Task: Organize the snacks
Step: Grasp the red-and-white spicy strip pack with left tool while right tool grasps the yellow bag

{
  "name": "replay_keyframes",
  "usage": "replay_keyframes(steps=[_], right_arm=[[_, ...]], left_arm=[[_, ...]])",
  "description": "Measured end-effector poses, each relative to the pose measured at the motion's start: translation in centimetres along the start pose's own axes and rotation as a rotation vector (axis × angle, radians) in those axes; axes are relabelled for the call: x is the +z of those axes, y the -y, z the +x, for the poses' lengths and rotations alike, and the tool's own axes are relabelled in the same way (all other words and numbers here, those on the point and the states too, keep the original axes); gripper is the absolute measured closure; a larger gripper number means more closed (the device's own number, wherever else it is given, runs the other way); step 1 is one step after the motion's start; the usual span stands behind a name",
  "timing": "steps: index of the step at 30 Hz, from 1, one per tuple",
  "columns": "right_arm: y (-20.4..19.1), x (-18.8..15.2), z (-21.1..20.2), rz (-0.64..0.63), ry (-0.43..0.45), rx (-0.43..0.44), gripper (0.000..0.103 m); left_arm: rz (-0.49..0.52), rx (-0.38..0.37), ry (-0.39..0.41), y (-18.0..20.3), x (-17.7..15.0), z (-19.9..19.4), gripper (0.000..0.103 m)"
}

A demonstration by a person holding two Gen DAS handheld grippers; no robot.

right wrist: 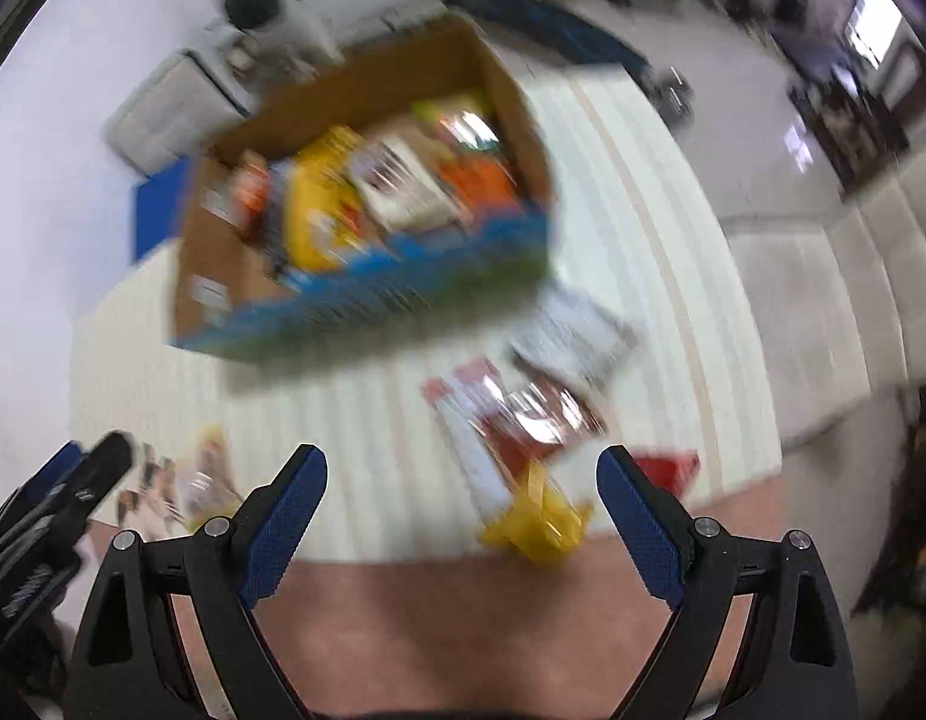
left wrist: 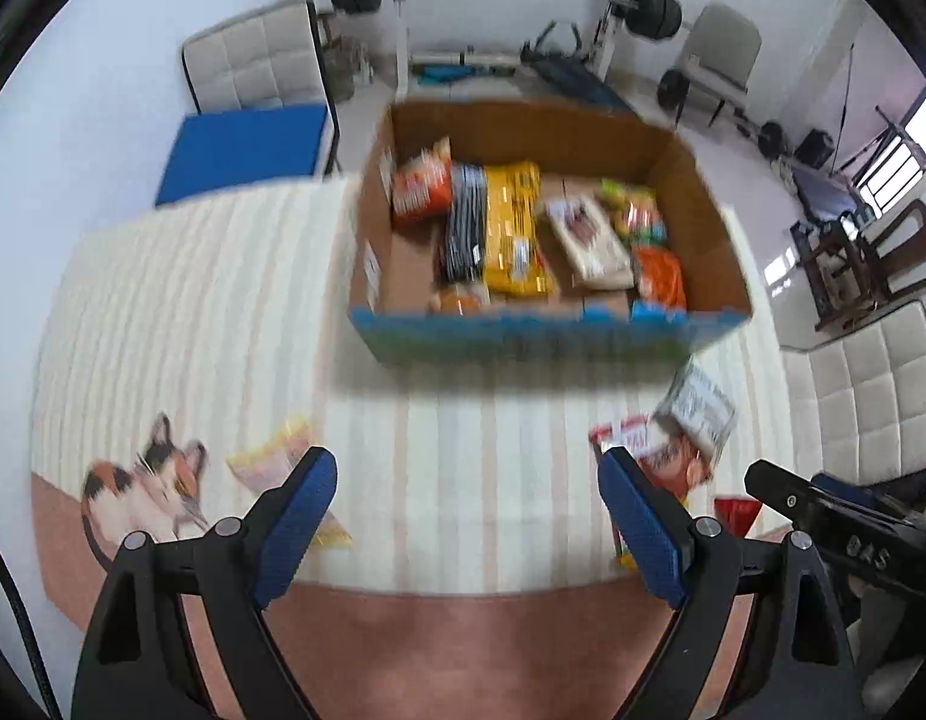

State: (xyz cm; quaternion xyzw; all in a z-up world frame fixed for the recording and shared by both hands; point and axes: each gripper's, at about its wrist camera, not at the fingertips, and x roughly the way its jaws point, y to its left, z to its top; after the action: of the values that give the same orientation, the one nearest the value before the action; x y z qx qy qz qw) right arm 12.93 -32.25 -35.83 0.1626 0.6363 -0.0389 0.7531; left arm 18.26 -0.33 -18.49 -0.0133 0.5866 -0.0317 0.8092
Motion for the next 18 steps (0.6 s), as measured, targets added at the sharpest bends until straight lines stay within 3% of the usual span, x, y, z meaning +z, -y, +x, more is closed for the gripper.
replay_keyframes(steps=[4, 7, 11, 12, 13, 14, 18], right_arm=[[5.7, -1.9, 6.2, 0.191, -0.179, 0.056, 0.009], [7.7, -3.2, 10.4, 0.27, -0.278, 0.108, 0.01], [8.3, -3.8, 13.9, 0.26, -0.315, 0.094, 0.011], [8.2, -3.9, 14.6, 0.246, -0.326, 0.096, 0.019], [8.2, -4.0, 14.9, 0.239, -0.331, 0.095, 0.038], [8.1, -4.1, 15.3, 0.225, -0.341, 0.091, 0.043], [8.6, -4.5, 14.9, 0.181, -0.317, 0.082, 0.048]], left_arm=[[-0.009, 0.023, -0.098, 1.4, -2.4, 3.7, 0.014], [-0.021, 0.036, -0.176, 2.2, -4.0, 6.5, 0.014], [-0.006, 0.056, -0.238, 3.5, -5.4, 8.7, 0.014], [-0.002, 0.062, -0.252, 3.8, -5.8, 9.3, 0.014], [-0.001, 0.062, -0.264, 4.1, -6.0, 9.7, 0.014], [-0.001, 0.058, -0.273, 4.4, -6.2, 10.2, 0.014], [-0.014, 0.023, -0.313, 5.8, -6.4, 11.6, 0.014]])
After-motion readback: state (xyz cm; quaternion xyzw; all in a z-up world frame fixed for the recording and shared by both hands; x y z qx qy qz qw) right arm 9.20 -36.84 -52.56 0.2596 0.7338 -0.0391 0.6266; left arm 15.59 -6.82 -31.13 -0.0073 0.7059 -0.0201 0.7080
